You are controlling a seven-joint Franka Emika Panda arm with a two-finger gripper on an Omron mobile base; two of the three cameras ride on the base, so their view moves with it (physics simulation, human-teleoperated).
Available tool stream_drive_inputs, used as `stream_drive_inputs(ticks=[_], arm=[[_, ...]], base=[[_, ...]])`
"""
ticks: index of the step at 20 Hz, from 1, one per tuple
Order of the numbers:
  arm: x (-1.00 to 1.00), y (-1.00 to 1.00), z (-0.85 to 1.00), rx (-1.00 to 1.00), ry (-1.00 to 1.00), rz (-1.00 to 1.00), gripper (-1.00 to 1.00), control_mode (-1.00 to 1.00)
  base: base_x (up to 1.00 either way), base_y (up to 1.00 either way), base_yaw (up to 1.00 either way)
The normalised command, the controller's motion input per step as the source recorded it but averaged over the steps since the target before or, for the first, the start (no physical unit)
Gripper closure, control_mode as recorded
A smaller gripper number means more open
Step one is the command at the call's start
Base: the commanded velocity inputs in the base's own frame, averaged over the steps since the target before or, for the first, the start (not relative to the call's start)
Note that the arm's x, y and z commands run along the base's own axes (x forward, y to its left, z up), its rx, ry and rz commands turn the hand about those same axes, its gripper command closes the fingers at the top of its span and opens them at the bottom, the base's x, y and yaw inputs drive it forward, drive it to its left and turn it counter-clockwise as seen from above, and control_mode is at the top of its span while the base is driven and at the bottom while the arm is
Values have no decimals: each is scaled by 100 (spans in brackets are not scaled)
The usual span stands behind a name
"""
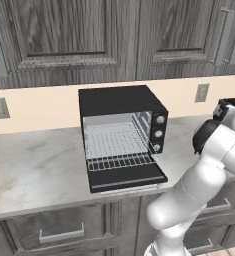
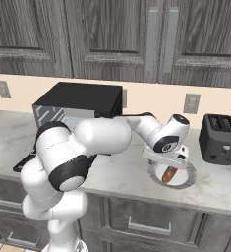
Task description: Pull the toaster oven rack outwards. Pick up the baguette from the plate and place it on the toaster oven rack. Close the toaster oven door fully and set the temperature to the lowest setting.
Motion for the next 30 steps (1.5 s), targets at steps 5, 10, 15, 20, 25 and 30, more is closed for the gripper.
stream_drive_inputs(ticks=[5, 10, 15, 20, 25, 30], arm=[[32, -28, -15, 0, 0, 0, -100, -100], [26, -25, -26, 0, 2, 0, -100, -100], [25, -22, -31, 0, 2, 0, -100, -100], [31, -26, -32, 0, 4, 0, -100, -100], [12, 3, -36, -11, 4, 0, -100, -100], [0, 58, -48, -29, 4, 0, -100, -100]], base=[[0, 0, 0], [0, 0, 0], [0, 0, 0], [0, 0, 0], [0, 0, 0], [0, 0, 0]])
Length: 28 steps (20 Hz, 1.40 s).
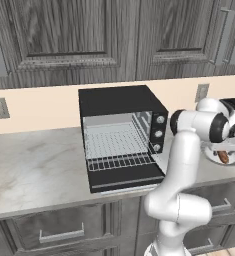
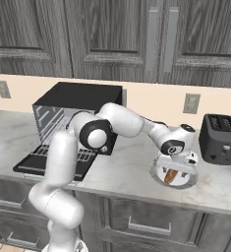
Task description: Pull the toaster oven rack outwards. Pick up the baguette from the plate and place it on the toaster oven rack. Close the toaster oven door fully and set the temperature to the lowest setting.
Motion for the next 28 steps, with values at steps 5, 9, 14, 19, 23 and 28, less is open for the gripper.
stream_drive_inputs(ticks=[5, 9, 14, 19, 23, 28], arm=[[0, 62, -37, -25, 7, -1, 100, -100], [-10, 6, 0, -1, 0, -4, 100, -100], [-30, 7, 43, 6, 4, 0, 100, -100], [-46, 0, 99, 25, 2, 0, 100, -100], [-41, 10, 100, 24, 1, 4, 100, -100], [-32, 27, 60, 19, 0, 55, 100, -100]], base=[[0, 0, 0], [0, 0, 0], [0, 0, 0], [0, 0, 0], [0, 0, 0], [0, 0, 0]])
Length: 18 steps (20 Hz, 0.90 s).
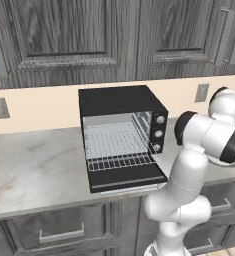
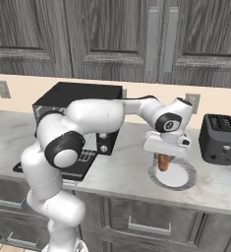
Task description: Pull the toaster oven rack outwards. Pick up the baguette from the plate and place it on the toaster oven rack. Close the toaster oven door fully and set the temperature to the lowest setting.
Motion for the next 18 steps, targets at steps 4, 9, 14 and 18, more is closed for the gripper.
stream_drive_inputs(ticks=[4, 9, 14, 18], arm=[[-38, 20, 16, 12, 0, 80, 100, -100], [-35, 32, 1, 8, -10, 76, 100, -100], [-41, 56, 13, 3, -37, 57, 100, -100], [-54, 73, 28, 0, -49, 42, 100, -100]], base=[[0, 0, 0], [0, 0, 0], [0, 0, 0], [0, 0, 0]])
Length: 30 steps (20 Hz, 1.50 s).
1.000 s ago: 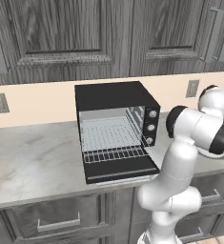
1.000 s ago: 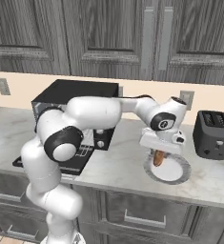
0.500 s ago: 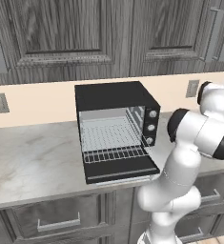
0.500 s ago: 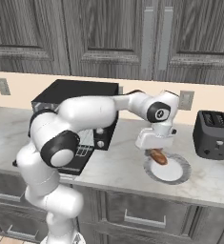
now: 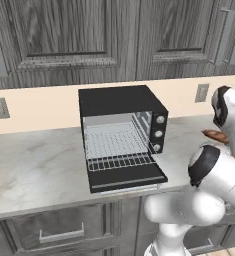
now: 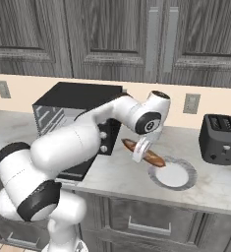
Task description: Pull the toaster oven rack outwards. Pick up the baguette from the plate and place it on the toaster oven rack. Close the toaster oven door fully and set the temperature to the lowest setting.
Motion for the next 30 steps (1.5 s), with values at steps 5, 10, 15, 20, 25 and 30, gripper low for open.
stream_drive_inputs(ticks=[5, 10, 15, 20, 25, 30], arm=[[-30, 85, 58, -5, -35, 27, 100, -100], [-7, 83, 69, -12, -20, 8, 100, -100], [0, 81, 57, -13, -2, 0, 100, -100], [3, 77, 17, -9, 0, 0, 100, -100], [16, 65, 0, -5, 5, 5, 100, -100], [16, 45, 0, 0, 3, 3, 100, -100]], base=[[0, 0, 0], [0, 0, 0], [0, 0, 0], [0, 0, 0], [0, 0, 0], [0, 0, 0]])
